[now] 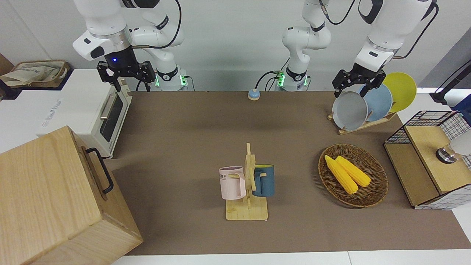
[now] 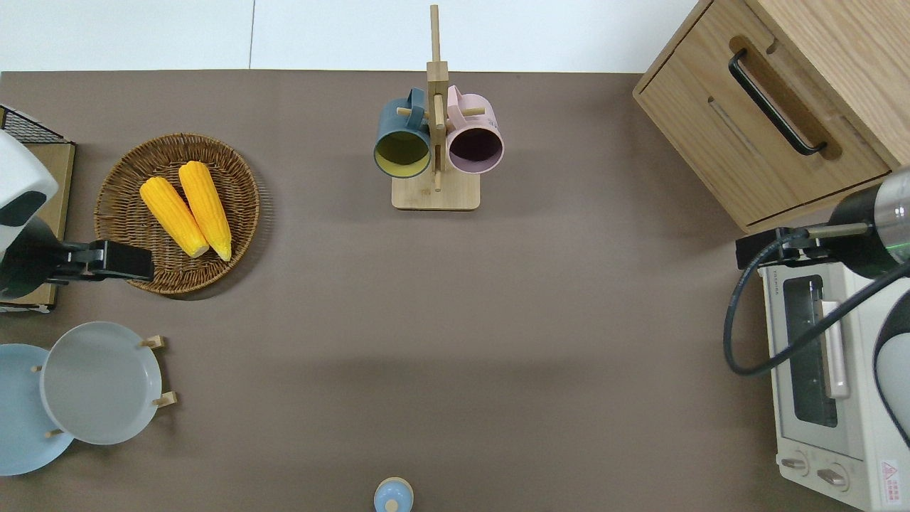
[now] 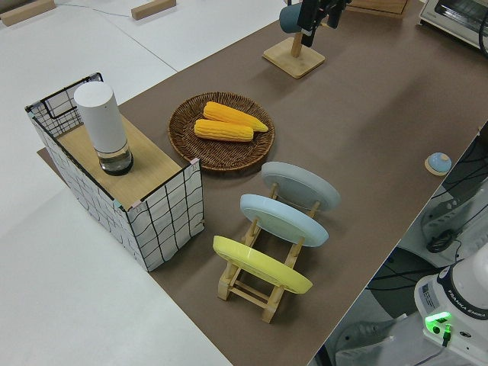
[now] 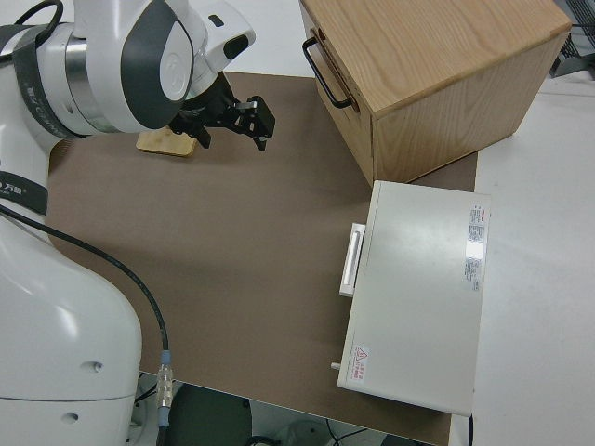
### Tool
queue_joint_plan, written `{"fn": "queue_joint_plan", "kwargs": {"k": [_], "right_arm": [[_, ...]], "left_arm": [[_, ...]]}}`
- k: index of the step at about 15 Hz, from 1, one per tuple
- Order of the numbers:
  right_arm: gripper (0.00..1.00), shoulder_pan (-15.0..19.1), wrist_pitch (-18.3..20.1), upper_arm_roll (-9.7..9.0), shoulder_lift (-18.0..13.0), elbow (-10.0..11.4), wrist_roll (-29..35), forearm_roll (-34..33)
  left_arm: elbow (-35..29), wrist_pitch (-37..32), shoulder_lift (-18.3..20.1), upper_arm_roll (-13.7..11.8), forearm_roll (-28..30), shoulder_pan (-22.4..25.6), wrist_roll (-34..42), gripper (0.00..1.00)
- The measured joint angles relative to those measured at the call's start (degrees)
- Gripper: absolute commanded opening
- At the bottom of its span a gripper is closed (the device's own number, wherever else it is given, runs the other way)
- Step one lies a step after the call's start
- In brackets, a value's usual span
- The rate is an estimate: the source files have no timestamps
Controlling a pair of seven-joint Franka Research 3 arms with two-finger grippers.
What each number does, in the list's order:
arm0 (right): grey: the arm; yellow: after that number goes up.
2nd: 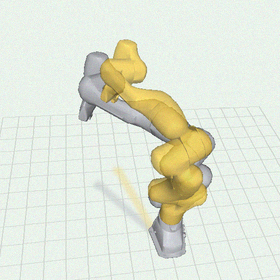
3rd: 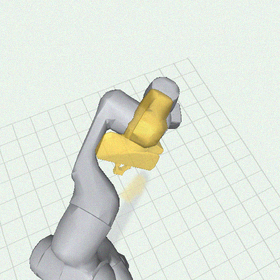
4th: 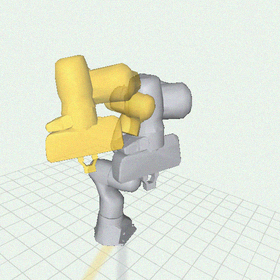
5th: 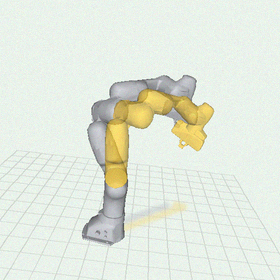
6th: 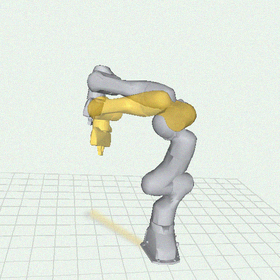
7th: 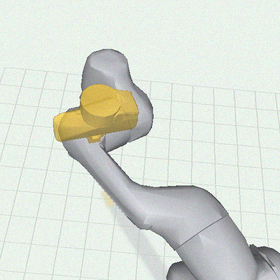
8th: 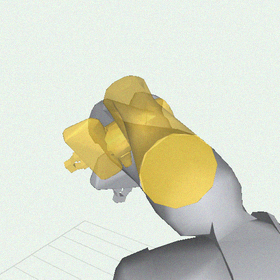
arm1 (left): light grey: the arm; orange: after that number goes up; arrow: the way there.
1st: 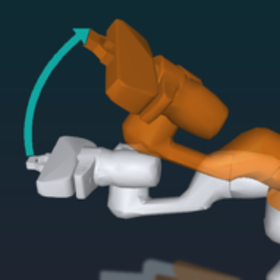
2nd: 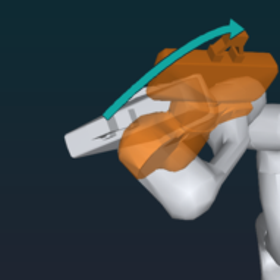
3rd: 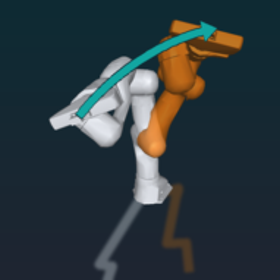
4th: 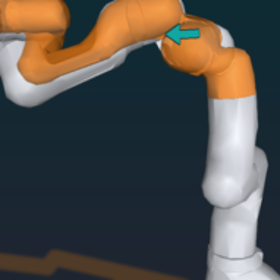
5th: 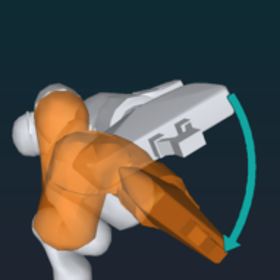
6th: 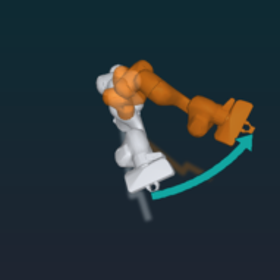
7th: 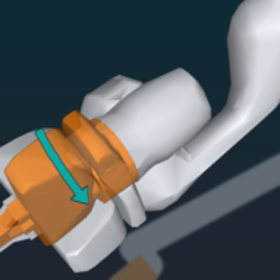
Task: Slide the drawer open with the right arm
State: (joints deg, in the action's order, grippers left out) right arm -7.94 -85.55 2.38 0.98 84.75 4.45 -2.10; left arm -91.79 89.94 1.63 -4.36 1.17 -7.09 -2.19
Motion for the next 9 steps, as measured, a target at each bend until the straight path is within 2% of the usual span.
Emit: {"fn": "queue_joint_plan", "kwargs": {"k": [5,9], "right_arm": [[0.981,-0.18,-0.26,-1.26,0.00,-0.18,0.31,-4.66],[0.981,-0.78,-0.98,-6.18,0.45,-0.08,0.59,-14.75]], "left_arm": [[0.00,0.00,0.00,0.00,0.00,0.00,0.00,1.00],[0.00,0.00,0.00,0.00,0.00,0.00,0.00,1.00]]}}
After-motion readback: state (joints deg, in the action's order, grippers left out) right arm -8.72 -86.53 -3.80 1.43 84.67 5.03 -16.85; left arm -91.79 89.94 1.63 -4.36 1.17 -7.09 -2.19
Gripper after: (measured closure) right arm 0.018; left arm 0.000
